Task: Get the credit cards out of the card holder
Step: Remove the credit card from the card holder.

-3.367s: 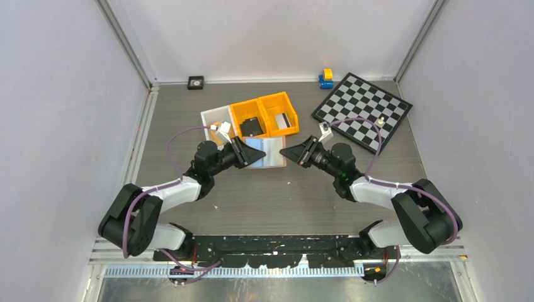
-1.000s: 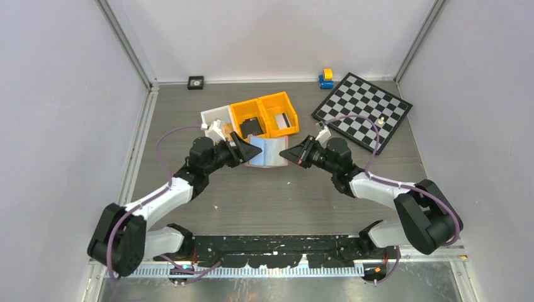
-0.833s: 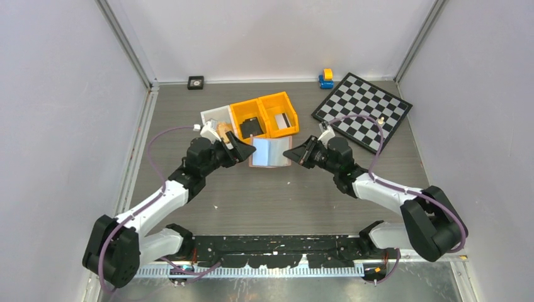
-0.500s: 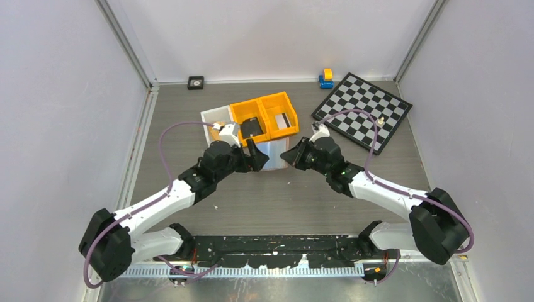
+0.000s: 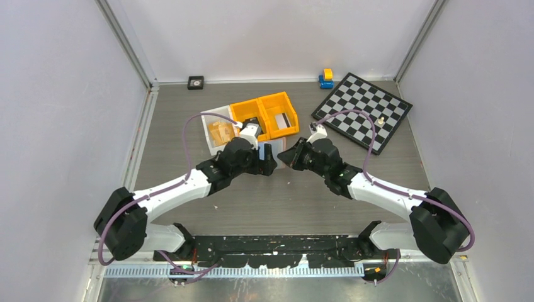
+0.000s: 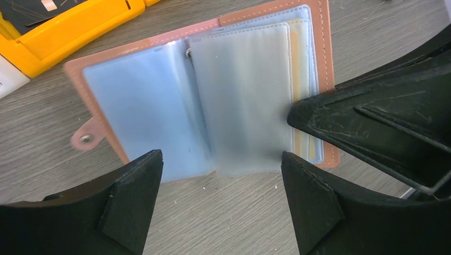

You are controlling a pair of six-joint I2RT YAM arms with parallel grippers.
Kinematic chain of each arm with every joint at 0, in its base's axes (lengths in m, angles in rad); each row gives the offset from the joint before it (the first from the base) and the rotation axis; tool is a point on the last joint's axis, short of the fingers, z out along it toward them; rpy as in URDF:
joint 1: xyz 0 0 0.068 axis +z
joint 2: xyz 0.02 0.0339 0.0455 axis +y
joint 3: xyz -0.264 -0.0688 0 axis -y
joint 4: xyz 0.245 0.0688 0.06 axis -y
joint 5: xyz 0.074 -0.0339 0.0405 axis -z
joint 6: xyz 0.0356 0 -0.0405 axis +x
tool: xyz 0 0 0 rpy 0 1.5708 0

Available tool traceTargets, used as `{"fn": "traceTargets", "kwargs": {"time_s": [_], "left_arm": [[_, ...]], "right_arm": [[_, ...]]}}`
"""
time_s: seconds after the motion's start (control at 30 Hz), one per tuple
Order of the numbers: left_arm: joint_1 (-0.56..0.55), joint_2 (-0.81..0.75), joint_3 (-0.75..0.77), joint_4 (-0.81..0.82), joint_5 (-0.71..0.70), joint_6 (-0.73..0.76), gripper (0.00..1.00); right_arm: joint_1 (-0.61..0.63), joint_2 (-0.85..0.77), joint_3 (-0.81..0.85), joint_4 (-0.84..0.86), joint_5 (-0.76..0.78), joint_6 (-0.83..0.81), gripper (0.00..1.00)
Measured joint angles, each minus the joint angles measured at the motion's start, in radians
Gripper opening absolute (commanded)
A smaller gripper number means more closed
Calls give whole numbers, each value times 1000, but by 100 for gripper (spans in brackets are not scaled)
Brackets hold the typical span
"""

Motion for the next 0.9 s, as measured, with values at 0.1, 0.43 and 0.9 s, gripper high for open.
{"fn": "traceTargets", "kwargs": {"time_s": [0.1, 0.43, 0.9], "left_arm": [[-7, 35, 42, -37, -13, 20, 84], [6, 103, 116, -158, -127, 12, 61], [174, -220, -123, -144, -185, -136, 75]], "right_arm": [[-7, 0, -12, 27, -21, 6, 0], [-64, 3, -51, 100, -105, 63, 0], [-135, 17, -86, 177, -171, 134, 0]]}}
